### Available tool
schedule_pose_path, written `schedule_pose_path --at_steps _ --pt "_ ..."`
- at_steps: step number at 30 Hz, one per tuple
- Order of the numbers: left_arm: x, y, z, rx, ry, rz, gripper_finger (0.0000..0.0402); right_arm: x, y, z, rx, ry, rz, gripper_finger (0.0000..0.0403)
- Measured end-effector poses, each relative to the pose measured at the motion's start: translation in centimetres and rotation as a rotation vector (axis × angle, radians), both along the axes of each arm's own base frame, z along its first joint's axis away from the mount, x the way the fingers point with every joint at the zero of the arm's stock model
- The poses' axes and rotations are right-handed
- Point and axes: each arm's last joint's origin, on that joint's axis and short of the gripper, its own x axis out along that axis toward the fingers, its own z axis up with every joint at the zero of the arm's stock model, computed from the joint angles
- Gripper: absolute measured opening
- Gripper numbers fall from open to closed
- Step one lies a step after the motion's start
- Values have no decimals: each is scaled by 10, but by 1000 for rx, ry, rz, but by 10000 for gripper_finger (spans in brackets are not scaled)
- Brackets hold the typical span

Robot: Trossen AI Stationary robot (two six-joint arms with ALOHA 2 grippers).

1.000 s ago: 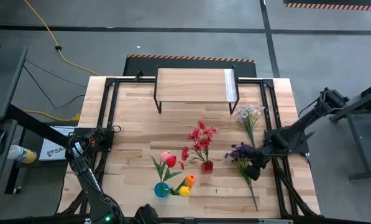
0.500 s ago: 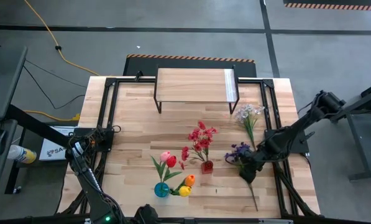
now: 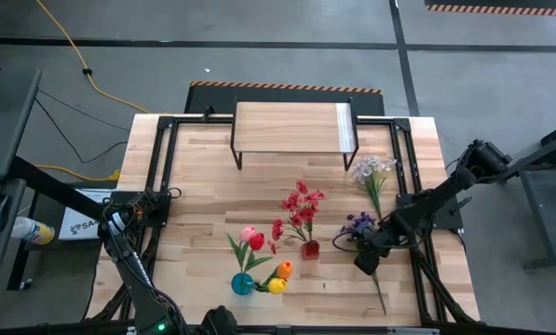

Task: Pick and place flowers into a vace then onto a shelf
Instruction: Put the purple flowers into the red transparent vase

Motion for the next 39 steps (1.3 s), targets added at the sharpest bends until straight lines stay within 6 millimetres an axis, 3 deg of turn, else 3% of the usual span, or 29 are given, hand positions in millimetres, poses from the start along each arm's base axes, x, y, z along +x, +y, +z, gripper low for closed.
schedule_pose_path --at_steps 6,20,29,39 --pt "0 0 0 0 0 0 239 0 -1 0 -29 -14 -7 165" --pt "0 0 0 0 0 0 239 -2 -6 15 -62 -167 45 10" --pt "0 0 0 -1 0 1 239 -9 -14 37 -75 -285 13 6" --pt "0 0 0 -1 -1 1 239 -28 -34 79 -93 -570 -125 6"
